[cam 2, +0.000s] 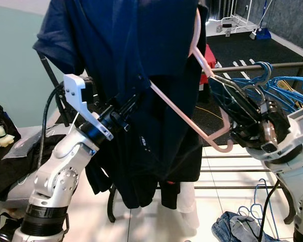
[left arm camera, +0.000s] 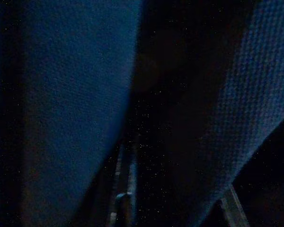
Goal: Hang hanger
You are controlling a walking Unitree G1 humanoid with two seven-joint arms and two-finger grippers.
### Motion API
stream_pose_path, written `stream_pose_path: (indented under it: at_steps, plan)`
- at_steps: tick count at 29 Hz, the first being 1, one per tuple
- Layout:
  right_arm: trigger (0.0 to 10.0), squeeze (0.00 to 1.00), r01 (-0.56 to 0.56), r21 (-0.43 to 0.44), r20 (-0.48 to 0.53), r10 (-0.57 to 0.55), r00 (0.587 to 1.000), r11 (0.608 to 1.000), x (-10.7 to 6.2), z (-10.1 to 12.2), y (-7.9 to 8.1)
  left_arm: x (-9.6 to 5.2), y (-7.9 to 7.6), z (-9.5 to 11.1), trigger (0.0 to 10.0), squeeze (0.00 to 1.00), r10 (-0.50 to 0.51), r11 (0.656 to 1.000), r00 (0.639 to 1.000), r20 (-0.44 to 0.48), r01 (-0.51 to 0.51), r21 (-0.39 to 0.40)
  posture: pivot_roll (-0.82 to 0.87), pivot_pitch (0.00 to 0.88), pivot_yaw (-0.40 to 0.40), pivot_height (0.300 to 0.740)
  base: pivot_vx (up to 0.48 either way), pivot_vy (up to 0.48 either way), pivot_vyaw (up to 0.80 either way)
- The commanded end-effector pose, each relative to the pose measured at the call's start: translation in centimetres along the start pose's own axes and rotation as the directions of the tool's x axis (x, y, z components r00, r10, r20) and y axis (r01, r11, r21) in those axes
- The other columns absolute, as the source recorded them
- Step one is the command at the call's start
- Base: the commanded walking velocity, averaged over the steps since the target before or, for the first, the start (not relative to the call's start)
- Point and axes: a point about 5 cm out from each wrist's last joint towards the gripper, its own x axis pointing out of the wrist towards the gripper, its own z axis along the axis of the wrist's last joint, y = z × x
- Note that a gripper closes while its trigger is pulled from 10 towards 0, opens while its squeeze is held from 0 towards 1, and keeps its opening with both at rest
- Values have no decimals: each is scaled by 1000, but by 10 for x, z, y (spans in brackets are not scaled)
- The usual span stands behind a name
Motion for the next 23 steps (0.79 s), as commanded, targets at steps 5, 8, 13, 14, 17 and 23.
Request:
stream_pose_path:
  at_steps: [5,8,13,14,17,23]
  plan:
    - [0,0,-1,5,-71,2,997,1000,-1,-6,7,-6,34,9,0,0,134,979,991,-5,-132,154,-160,0,74,710,0,0,0]
    - [0,0,24,8,-121,-23,992,1000,-5,-13,7,-10,50,16,0,0,191,954,982,-1,-186,237,-163,0,75,710,0,0,0]
    - [0,0,100,10,-207,-96,974,995,-21,-21,10,-19,96,53,0,0,345,828,935,80,-343,444,-173,0,81,710,0,0,0]
    - [0,0,100,10,-207,-96,974,995,-21,-21,10,-19,96,53,0,0,345,828,935,80,-343,444,-173,0,81,710,0,0,0]
    - [0,0,132,2,-243,-128,962,991,-28,-22,9,-22,106,67,0,0,373,777,921,114,-377,504,-179,0,81,710,0,0,0]
    - [0,0,167,22,-380,-146,913,986,-40,-35,14,-26,120,86,0,0,408,698,896,177,-430,573,-184,0,79,710,0,0,0]
